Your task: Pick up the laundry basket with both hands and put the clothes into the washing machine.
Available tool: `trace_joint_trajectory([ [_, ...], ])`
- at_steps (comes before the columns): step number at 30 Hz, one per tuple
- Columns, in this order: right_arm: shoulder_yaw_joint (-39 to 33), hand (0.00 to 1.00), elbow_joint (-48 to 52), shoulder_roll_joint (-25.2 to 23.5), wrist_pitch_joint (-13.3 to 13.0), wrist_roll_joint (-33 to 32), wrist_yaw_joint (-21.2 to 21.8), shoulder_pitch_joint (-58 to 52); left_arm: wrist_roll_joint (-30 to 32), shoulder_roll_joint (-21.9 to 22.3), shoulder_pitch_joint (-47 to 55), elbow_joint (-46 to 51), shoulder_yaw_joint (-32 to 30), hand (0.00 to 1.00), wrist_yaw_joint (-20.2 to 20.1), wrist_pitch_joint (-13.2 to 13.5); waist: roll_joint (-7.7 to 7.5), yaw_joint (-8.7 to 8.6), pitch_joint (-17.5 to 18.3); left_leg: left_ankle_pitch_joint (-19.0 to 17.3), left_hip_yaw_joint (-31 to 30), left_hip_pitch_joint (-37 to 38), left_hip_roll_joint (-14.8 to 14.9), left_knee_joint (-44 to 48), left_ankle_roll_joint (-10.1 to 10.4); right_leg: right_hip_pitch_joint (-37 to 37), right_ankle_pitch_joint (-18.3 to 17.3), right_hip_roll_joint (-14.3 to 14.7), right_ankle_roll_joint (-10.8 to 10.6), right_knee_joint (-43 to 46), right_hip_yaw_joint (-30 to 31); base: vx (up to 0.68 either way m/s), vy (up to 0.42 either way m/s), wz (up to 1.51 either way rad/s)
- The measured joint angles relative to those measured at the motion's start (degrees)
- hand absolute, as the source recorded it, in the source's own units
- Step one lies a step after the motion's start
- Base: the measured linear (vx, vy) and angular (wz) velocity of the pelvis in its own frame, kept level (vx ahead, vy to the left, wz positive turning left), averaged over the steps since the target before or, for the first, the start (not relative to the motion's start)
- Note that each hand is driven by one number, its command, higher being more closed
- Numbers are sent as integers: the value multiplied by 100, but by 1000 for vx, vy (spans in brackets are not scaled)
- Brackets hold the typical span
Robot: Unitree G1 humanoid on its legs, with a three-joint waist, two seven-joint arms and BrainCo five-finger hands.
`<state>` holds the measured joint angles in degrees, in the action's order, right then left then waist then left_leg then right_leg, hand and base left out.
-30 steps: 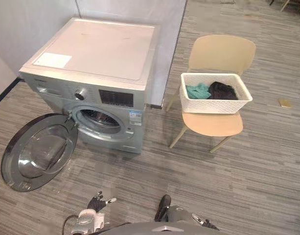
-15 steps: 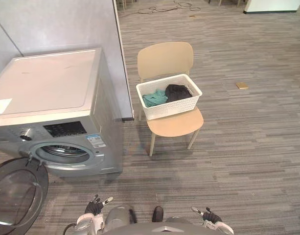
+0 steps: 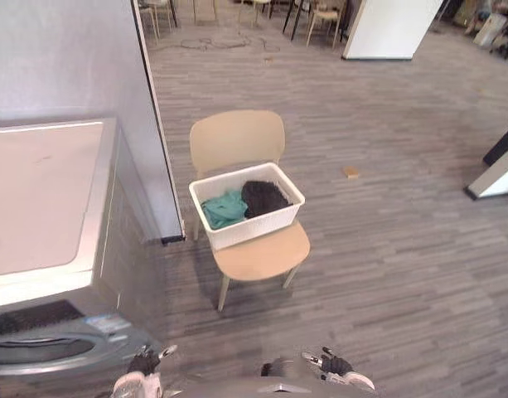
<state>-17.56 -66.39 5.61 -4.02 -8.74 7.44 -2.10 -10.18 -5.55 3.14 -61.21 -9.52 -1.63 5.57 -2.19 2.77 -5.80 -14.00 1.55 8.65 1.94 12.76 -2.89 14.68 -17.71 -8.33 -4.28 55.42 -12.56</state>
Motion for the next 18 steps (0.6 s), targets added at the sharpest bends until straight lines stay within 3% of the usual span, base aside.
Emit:
trace_joint_trajectory([
  [2, -362, 0, 50, -7, -7, -16, -14, -220, -100, 178, -239, 0, 14, 0, -3, 40, 57, -88, 6, -41, -458, 66, 229, -108, 125, 136, 13, -343, 73, -1098, 125, 316, -281, 94],
  [4, -571, 0, 181, -67, 18, -64, -13, -342, -95, 282, -361, -3, 13, 0, -17, 75, 79, -128, -3, -110, -698, 59, 374, -105, 248, 126, 334, -381, 22, -2261, 726, 289, -334, 80],
  [6, -667, 0, 190, -185, 57, -79, -13, -491, -68, 326, -236, -6, -63, 0, -48, 86, -18, -141, 53, -330, -906, 116, 563, -101, 654, -132, 1441, -479, -149, -3593, 1442, 325, -460, 84],
  [7, -707, 0, 188, -253, 62, -92, -12, -543, -64, 293, -190, -7, -95, 0, -45, 86, -121, -151, 85, -382, -982, 157, 580, -113, 754, -181, 1601, -527, -438, -3613, 1428, 333, -554, 77],
  [8, -858, 0, 139, -160, 82, -93, 0, -519, 79, 399, -135, -84, -219, 0, -28, 65, 105, -143, 101, -404, -1116, 235, 906, -109, 914, -240, 1228, -390, -748, -3275, 1108, 304, -542, 68],
  [9, -880, 0, 39, -18, 83, -78, -9, -513, 310, 480, -19, -91, -258, 0, -47, 70, 207, -175, 158, -128, -1118, 188, 1077, -81, 1037, -260, 1002, -278, -622, -3140, 885, 337, -600, 62],
  [10, -943, 0, 13, 21, 93, -51, -10, -482, 387, 500, -15, -108, -294, 0, -40, 71, 226, -180, 171, 50, -1148, 129, 1127, -83, 1048, -294, 929, -234, -551, -3089, 804, 262, -463, 73],
  [12, -979, 0, -86, 101, 144, -56, -26, -424, 433, 492, 20, -260, -340, 0, -38, 62, 360, -256, 181, 600, -1442, -76, 1287, 241, 1259, -729, 817, -125, -349, -3206, 358, 286, -482, 89],
  [13, -935, 0, -128, 136, 144, -119, -35, -353, 427, 478, 100, -251, -385, 0, -37, 66, 379, -242, 184, 905, -1608, -331, 1342, 789, 1369, -1143, 802, -9, -251, -3491, 96, 235, -400, 72],
  [14, -919, 0, -124, 135, 145, -124, -35, -344, 425, 472, 117, -241, -385, 0, -37, 71, 378, -228, 184, 978, -1624, -410, 1347, 936, 1396, -1203, 794, 17, -222, -3547, 63, 161, -333, 57],
  [16, -587, 0, 323, 173, 124, -567, -85, -203, 358, 371, 126, -140, -375, 0, -24, 117, 363, -169, 175, 1560, -1580, -1309, 1405, 2192, 1375, -1361, 778, 164, -97, -3874, -124, 55, -233, 31],
  [17, -510, 0, 764, 174, 119, -717, -150, -160, 344, 342, 88, -71, -376, 0, -12, 128, 333, -156, 126, 1640, -1356, -1622, 1457, 2569, 1352, -1371, 816, 170, -41, -3961, -168, 32, -174, 21],
  [18, -497, 0, 1331, 171, 83, -898, -280, -154, 310, 312, 89, -56, -346, 0, 14, 132, 302, -124, 94, 1299, -949, -1872, 1492, 2827, 1326, -1405, 893, 116, -1, -4094, -230, 38, -98, 17],
])
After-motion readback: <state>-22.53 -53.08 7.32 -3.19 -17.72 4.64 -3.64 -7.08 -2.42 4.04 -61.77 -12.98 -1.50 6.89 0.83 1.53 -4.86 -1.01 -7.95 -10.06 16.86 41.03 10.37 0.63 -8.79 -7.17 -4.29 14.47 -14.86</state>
